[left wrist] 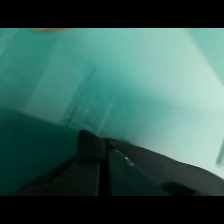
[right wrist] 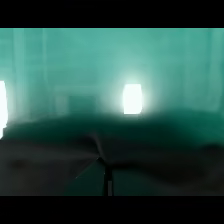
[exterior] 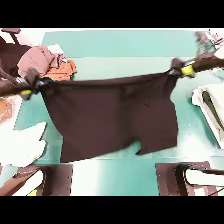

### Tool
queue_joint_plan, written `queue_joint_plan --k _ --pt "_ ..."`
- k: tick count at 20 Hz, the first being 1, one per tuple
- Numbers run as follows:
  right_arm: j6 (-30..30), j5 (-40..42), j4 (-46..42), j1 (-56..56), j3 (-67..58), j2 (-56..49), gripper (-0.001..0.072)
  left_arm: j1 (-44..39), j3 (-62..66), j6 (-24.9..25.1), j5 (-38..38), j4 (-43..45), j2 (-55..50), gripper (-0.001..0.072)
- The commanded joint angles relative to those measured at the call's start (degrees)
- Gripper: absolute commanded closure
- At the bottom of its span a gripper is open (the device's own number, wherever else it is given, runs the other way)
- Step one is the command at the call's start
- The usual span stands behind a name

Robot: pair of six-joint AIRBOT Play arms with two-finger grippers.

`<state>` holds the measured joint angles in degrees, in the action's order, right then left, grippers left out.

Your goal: Fold the shirts.

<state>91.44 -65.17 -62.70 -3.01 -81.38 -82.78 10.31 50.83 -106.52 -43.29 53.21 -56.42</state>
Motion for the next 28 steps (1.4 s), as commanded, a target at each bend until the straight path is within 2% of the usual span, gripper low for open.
queue_joint_plan --k 1,7,12,14,17,20,21,22,23,25,26,27,28 --pt "-3.54 5.99 1.57 3.82 -0.81 -12.79 0.0701 0.02 -8.68 7.56 16.15 -7.76 -6.27 0.0683" --pt "-5.16 4.7 -2.56 5.49 -20.04 -25.38 0.07 0.02 -8.13 24.44 22.99 -25.14 -14.64 0.0682" --pt "-5.07 4.07 -3.3 3.39 -32.06 -31.04 0.07 0.02 -2.25 27.21 29.59 -25.11 -15.45 0.0682" --pt "-5.07 1.88 -3.23 3.04 -36.22 -33.86 0.0699 0.02 1.81 27.58 27.45 -25.09 -18.58 0.0681" --pt "-5.11 3.26 -2.8 3.17 -34.36 -34.64 0.0697 -2.25 8.24 28.85 24.15 -25.05 -25.16 0.0681" --pt "-5.18 4.2 -2.86 3.23 -32.46 -34.62 0.0695 -5.33 12.02 30.58 25.53 -24.92 -29.11 0.068" --pt "-5.22 4.22 -2.86 2.99 -32.52 -34.6 0.0693 -5.77 12.26 30.58 27.02 -24.87 -29.35 0.0596" --pt "-5.22 3.96 -2.86 2.67 -32.89 -34.62 0.0691 -5.75 12.39 30.49 27.78 -24.96 -29.35 0.0456" --pt "-5.6 3.78 -2.84 2.01 -33.48 -34.6 0.0679 -5.73 12.57 30.53 27.87 -24.92 -29.33 0.0391" --pt "-5.6 3.48 -2.82 1.27 -35.43 -34.58 0.0422 -5.62 12.57 30.56 26.32 -23.74 -29.33 0.0383" --pt "-5.6 2.62 -2.82 0.57 -36.61 -34.56 0.0324 -5.62 12.7 30.58 24.72 -23.06 -29.33 0.0381" --pt "-5.7 1.66 -2.84 -0.04 -37.24 -33.92 0.0271 -5.62 13.35 30.56 22.86 -22.25 -29.33 0.028" --pt "-7.26 1.73 -2.95 -0.94 -36.68 -32.28 0.0259 -5.62 14.58 30.56 21.03 -20.35 -29.09 0.0096"
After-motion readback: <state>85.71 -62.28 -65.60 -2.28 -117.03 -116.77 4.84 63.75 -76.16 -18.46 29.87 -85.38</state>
